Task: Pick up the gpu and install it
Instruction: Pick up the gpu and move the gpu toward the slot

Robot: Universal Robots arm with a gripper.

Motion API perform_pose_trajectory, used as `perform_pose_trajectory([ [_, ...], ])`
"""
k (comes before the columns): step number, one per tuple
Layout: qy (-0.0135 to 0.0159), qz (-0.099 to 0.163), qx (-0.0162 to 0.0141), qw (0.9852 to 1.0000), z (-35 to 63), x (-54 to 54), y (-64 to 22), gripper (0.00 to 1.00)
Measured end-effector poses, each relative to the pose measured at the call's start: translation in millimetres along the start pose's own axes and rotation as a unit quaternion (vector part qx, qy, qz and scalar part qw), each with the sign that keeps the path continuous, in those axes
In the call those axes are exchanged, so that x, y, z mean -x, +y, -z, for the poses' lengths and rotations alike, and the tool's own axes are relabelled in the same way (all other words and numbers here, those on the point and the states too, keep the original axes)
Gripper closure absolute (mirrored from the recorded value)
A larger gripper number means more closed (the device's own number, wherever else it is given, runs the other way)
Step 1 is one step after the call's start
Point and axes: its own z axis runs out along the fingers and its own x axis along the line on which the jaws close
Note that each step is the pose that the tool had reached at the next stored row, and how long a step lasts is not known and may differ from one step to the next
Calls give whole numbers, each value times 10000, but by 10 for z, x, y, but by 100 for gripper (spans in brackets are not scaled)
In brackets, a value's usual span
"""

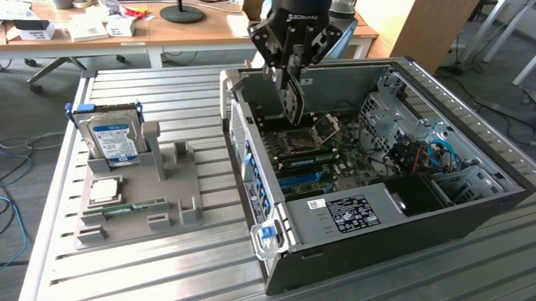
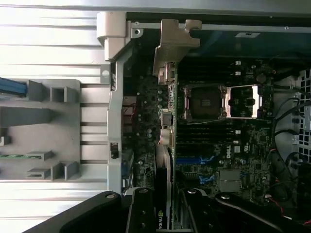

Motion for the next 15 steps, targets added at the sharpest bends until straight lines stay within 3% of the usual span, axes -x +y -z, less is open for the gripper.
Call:
perform_pose_trajectory([
  [15,0,1,12,10000,-18,681,9,73],
])
